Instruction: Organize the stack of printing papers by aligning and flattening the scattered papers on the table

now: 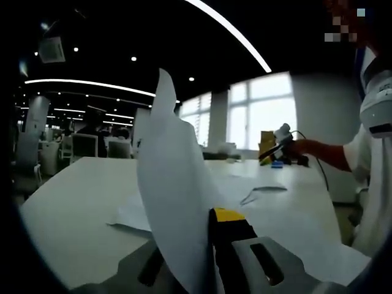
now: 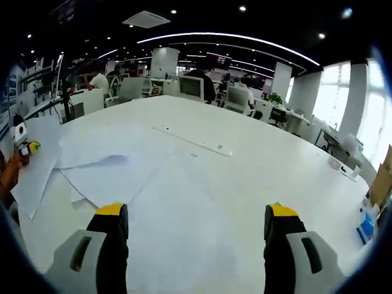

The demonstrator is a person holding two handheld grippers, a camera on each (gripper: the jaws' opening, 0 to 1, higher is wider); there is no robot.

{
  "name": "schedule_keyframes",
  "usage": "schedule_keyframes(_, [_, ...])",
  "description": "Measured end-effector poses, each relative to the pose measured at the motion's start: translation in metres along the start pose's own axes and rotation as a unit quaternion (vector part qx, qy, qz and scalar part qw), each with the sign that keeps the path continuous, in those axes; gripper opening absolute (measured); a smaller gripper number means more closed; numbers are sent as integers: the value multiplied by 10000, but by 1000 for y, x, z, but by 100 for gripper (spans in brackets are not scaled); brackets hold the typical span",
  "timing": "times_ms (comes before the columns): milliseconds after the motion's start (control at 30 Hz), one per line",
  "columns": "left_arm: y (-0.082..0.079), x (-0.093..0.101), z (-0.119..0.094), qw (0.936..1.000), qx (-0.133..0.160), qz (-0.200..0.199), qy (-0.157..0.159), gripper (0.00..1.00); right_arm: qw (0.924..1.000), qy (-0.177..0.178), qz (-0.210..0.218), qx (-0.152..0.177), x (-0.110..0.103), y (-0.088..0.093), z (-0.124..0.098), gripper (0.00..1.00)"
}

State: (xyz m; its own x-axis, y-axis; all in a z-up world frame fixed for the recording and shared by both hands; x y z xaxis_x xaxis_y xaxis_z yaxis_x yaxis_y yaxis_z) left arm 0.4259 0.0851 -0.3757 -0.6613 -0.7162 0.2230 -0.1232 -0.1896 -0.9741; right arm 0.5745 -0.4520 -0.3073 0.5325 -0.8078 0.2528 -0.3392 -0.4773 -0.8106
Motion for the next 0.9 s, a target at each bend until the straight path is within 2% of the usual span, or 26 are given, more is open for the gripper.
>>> schedule_keyframes(600, [1, -3, -2, 10000, -1, -8, 24, 6, 9997, -149, -50, -212, -2, 2, 15, 86])
schedule_keyframes(900, [1, -4, -3, 10000, -10, -17, 26, 6, 9994, -248, -90, -211, -4, -4, 22, 86])
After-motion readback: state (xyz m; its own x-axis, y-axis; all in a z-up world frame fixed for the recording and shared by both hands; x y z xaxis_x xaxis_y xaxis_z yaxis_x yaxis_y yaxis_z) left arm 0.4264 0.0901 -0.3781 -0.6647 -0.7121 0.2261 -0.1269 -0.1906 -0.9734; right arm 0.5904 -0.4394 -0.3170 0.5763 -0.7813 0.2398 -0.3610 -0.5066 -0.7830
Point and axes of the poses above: the point that each gripper's makers call its tool centre point, and the gripper's own axes: z roughly forward along the fingers, x roughly to its right, y roughly out of its underside, the point moved 10 cm from there along -z, roughly backward along the fingers, and after that the axes turned 8 degrees about -z, right-handed, at the moved point
